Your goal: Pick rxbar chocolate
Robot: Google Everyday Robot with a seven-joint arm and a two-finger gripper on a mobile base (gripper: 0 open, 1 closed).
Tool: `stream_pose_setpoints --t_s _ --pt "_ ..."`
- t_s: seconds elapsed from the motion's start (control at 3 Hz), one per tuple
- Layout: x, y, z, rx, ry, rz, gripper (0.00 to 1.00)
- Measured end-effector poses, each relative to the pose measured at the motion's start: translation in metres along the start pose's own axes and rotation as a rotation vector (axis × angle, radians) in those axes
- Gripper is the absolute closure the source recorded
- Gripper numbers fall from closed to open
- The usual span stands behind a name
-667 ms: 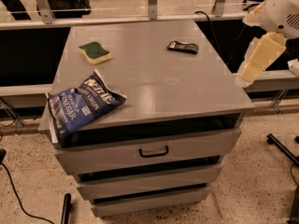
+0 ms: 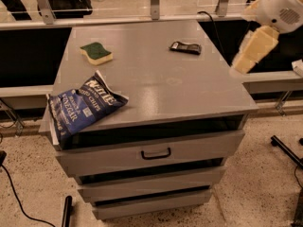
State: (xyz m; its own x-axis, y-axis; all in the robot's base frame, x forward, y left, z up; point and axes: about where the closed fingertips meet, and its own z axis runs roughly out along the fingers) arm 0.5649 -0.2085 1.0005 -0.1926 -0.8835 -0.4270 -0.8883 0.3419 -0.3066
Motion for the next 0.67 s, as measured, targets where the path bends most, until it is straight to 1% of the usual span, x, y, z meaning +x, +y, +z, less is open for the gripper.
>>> stream_pose_setpoints --t_s 0.67 --pt "-0.045 -0.083 0.053 0.047 -0.156 0.086 0.0"
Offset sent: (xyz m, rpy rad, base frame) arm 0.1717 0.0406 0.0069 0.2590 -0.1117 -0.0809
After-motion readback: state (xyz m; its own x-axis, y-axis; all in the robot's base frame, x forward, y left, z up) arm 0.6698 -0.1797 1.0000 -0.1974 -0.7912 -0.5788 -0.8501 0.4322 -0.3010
